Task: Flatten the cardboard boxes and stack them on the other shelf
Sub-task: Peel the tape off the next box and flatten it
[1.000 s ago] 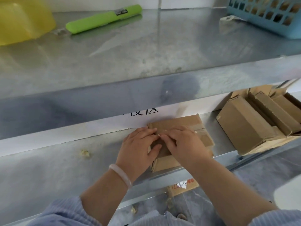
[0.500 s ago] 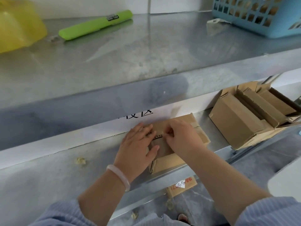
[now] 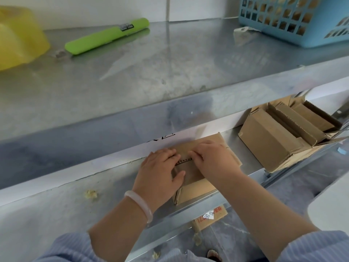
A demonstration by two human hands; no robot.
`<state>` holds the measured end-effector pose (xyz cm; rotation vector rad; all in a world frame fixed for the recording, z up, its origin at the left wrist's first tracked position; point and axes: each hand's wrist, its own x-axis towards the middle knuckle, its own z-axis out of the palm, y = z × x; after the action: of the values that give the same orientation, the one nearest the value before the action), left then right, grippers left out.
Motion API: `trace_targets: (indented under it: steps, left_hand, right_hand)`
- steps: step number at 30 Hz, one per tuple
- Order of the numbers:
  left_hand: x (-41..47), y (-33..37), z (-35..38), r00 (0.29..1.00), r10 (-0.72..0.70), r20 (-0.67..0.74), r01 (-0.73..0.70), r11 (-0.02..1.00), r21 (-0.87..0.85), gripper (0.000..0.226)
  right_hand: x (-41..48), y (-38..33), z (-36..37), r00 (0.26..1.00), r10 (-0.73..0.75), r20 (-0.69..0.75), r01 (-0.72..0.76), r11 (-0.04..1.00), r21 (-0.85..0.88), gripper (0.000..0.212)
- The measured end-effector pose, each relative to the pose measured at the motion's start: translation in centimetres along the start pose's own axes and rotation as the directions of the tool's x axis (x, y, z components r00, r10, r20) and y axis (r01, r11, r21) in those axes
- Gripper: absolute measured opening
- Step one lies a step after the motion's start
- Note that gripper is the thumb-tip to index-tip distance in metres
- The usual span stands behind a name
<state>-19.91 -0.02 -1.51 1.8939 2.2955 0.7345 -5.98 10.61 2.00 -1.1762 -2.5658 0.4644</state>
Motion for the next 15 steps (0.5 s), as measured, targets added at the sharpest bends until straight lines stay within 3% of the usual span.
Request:
trace_targets:
  steps: [1,4,7,9,15]
  left_hand:
    - [0.1,0.0,-0.1,1.0,-0.005,-0.004,0.005,1.0,0.004,0.045]
    - [0.7,0.0,-0.3,1.0,-0.009,0.005,0.008,0.999,0.05,0.046]
    - [1.3,0.1,-0.1,0.998,-0.008,0.063,0.0,0.992,0.128,0.063]
    - [1.2,0.1,0.3,0.997,-0.012,0.079,0.0,0.989,0.151,0.07]
    - [0.9,0.0,0.5,0.999,-0.002,0.055,-0.009,0.978,0.211,0.071]
  right_hand:
    - [0.0,-0.1,0.0,0.999,0.031,0.011,-0.032,0.998,0.057,0.016]
    - [-0.1,-0.5,0.0,0.988,0.146,0.052,-0.151,0.983,0.107,0.032]
    - [0.2,-0.6,-0.3,0.991,0.124,0.053,-0.117,0.985,-0.123,0.026]
    - [0.4,-0.7,-0.5,0.991,0.11,0.075,-0.096,0.98,-0.176,0.023]
    - [0.7,0.0,-0.8,0.98,0.196,0.026,-0.194,0.98,-0.049,0.008]
